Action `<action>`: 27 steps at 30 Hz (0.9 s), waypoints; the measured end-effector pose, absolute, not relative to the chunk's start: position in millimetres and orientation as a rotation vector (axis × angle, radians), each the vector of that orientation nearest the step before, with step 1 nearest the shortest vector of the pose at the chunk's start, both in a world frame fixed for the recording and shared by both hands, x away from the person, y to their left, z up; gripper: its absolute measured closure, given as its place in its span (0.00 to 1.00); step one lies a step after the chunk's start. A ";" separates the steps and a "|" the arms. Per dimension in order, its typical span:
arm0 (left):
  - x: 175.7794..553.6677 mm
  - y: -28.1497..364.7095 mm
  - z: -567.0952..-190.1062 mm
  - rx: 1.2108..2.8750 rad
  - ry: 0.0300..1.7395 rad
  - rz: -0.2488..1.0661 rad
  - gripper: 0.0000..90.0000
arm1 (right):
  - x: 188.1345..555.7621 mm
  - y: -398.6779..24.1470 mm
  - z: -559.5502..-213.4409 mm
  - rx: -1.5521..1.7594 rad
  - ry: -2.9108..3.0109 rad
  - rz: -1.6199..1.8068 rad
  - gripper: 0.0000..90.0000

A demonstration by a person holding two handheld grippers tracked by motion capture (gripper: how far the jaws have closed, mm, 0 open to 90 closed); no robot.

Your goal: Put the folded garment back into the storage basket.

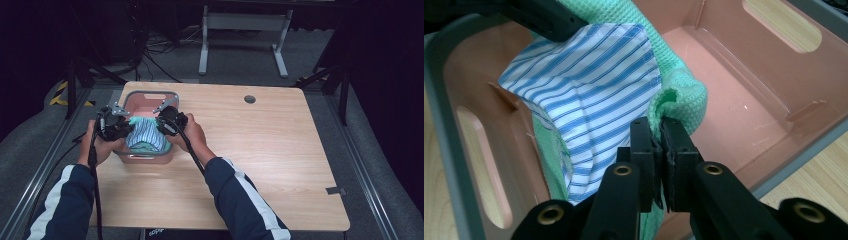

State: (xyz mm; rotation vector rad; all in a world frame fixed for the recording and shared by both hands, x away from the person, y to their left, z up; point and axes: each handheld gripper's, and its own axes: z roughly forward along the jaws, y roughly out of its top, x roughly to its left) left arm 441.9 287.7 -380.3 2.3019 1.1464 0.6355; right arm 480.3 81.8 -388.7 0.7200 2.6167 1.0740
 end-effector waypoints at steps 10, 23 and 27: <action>443.6 286.9 -388.5 2.325 1.160 0.640 0.82 | 482.8 82.3 -394.7 0.727 2.625 1.055 0.90; 436.3 284.8 -382.2 2.284 1.139 0.671 0.75 | 483.3 79.3 -393.2 0.707 2.611 1.036 0.85; 431.1 280.9 -378.4 2.285 1.123 0.679 0.73 | 482.9 77.0 -391.5 0.705 2.612 1.037 0.83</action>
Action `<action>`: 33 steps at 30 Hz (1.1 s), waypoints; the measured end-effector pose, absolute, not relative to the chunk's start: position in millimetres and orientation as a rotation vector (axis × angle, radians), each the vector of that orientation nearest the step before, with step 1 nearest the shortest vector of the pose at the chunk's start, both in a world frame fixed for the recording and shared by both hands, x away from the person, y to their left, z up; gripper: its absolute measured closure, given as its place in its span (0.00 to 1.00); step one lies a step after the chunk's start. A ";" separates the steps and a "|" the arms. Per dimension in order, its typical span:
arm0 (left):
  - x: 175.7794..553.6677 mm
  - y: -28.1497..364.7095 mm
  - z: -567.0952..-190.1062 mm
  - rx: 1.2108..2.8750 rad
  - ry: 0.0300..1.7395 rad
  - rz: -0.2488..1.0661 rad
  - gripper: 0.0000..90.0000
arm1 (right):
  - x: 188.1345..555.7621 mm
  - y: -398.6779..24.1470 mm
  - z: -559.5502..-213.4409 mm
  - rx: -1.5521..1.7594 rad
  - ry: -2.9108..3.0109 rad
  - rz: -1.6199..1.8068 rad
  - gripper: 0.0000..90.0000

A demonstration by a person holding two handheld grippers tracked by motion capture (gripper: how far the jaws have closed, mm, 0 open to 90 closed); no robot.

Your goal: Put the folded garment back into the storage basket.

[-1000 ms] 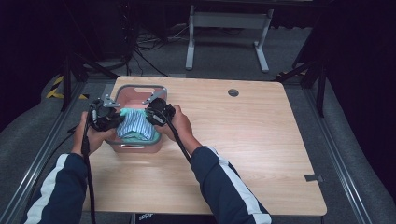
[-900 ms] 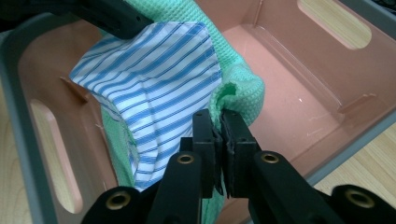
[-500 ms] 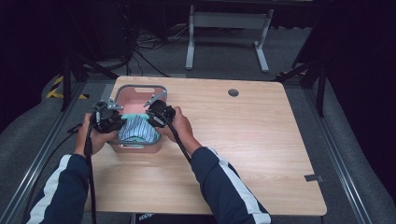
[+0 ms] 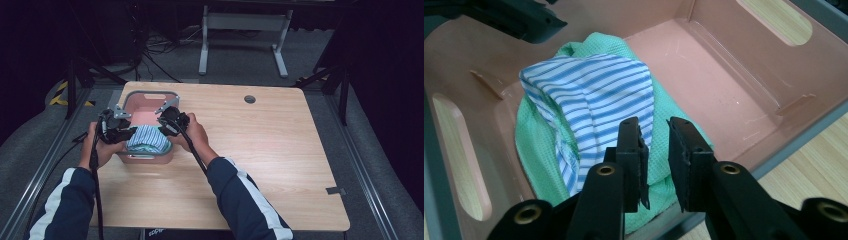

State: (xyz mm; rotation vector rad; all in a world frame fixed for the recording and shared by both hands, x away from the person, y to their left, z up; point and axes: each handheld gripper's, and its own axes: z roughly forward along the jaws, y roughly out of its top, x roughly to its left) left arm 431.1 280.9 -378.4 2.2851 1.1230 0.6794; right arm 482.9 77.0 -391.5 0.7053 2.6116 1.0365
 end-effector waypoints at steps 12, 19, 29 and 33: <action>414.4 267.2 -367.8 2.236 1.066 0.720 0.57 | 477.8 56.6 -372.4 0.645 2.573 0.969 0.68; 404.4 252.3 -358.7 2.214 1.017 0.720 0.48 | 474.3 36.3 -363.0 0.657 2.535 0.942 0.57; 388.9 226.3 -351.7 2.236 0.941 0.703 0.34 | 467.4 4.6 -351.8 0.666 2.495 0.909 0.43; 383.5 219.1 -350.0 2.225 0.917 0.690 0.31 | 463.8 -8.2 -350.2 0.648 2.512 0.902 0.38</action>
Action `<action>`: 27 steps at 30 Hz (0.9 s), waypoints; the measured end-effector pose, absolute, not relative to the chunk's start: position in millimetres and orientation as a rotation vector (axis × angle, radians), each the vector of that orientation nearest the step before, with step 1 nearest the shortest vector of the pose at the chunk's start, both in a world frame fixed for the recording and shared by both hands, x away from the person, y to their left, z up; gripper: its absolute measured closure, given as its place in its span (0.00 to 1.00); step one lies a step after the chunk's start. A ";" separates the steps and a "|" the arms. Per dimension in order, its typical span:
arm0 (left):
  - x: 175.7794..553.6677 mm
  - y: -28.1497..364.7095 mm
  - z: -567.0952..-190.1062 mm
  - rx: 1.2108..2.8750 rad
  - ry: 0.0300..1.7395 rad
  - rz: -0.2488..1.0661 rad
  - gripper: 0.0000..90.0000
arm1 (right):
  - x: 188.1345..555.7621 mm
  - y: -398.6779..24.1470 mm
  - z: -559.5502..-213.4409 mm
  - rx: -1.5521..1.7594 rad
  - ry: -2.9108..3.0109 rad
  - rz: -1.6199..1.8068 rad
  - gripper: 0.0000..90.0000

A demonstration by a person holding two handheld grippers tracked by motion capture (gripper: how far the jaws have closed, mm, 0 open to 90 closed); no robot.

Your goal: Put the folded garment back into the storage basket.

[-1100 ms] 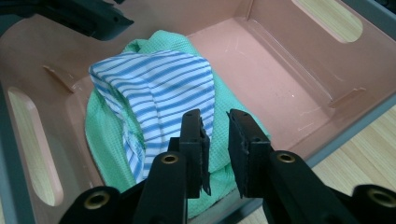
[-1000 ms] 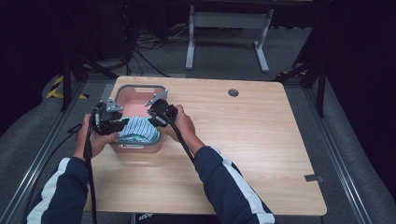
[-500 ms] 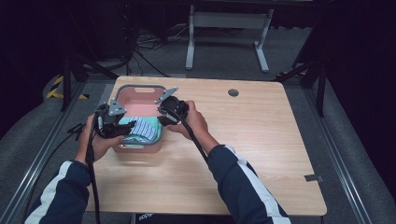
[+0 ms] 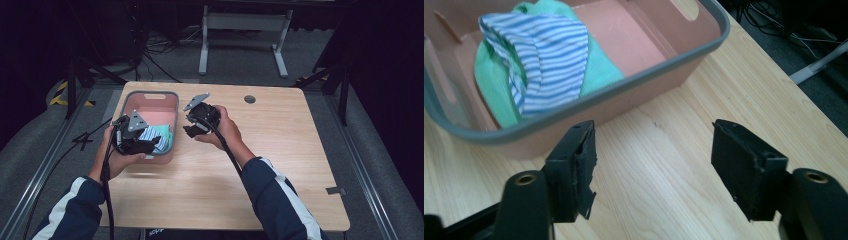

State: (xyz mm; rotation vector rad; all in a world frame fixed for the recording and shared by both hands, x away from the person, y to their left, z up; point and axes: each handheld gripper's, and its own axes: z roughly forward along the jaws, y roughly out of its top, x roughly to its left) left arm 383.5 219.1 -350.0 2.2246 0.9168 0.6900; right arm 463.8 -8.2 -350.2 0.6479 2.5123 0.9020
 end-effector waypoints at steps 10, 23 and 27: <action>372.0 197.5 -352.0 2.235 0.839 0.654 0.26 | 451.0 -43.0 -349.9 0.640 2.498 0.858 0.36; 365.0 177.7 -366.8 2.261 0.751 0.613 0.25 | 433.1 -82.3 -362.2 0.642 2.501 0.798 0.36; 359.9 167.6 -373.1 2.282 0.723 0.608 0.23 | 426.6 -96.8 -368.5 0.658 2.504 0.788 0.35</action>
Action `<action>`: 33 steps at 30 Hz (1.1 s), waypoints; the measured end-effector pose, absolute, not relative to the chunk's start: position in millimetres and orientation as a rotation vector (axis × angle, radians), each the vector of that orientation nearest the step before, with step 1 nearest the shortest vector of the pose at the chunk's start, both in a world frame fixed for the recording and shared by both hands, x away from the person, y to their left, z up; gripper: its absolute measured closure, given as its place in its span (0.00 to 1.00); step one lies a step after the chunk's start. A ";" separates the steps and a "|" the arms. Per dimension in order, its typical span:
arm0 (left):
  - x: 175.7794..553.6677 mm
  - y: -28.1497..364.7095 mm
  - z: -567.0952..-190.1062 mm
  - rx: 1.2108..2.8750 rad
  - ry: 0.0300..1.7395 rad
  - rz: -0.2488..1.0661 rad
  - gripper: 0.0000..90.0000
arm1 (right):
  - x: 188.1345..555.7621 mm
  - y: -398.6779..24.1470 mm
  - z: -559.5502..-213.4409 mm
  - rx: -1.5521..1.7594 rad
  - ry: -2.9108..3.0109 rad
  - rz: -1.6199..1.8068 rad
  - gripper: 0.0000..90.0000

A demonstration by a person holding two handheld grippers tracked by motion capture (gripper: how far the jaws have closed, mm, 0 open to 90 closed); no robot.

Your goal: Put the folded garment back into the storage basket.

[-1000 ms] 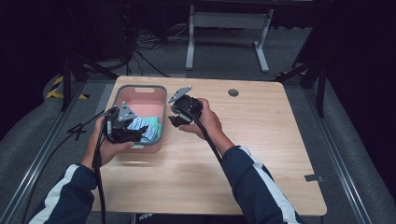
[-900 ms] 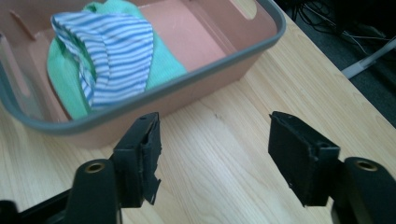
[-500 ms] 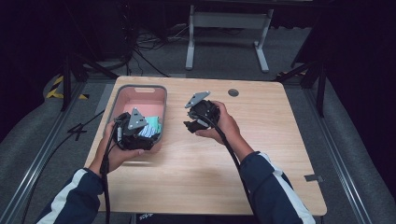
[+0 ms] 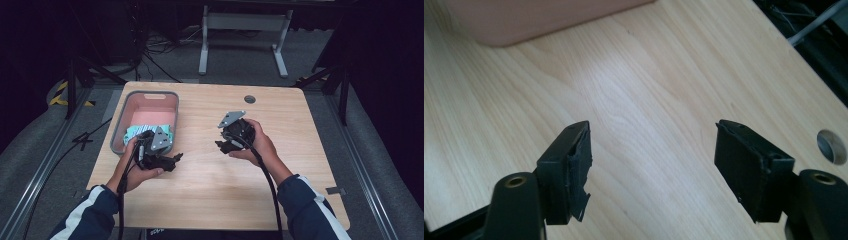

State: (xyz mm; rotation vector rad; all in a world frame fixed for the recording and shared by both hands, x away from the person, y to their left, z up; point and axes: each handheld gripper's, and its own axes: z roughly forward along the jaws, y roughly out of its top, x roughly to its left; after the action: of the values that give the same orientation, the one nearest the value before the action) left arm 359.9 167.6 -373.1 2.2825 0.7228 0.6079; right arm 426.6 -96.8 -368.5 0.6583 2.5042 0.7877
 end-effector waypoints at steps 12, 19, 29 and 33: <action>345.8 144.8 -394.0 2.357 0.620 0.566 0.20 | 410.8 -130.0 -385.5 0.689 2.503 0.766 0.35; 341.3 136.7 -410.6 2.398 0.592 0.531 0.20 | 403.2 -144.8 -397.8 0.718 2.504 0.738 0.35; 338.2 131.2 -426.8 2.439 0.559 0.495 0.20 | 392.9 -162.0 -410.1 0.734 2.508 0.735 0.34; 336.5 129.4 -434.6 2.450 0.550 0.473 0.20 | 386.9 -169.8 -415.9 0.734 2.506 0.738 0.34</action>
State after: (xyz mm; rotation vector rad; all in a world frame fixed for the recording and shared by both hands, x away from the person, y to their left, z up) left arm 336.5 129.4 -434.6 2.4498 0.5502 0.4735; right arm 386.9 -169.8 -415.9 0.7343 2.5064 0.7382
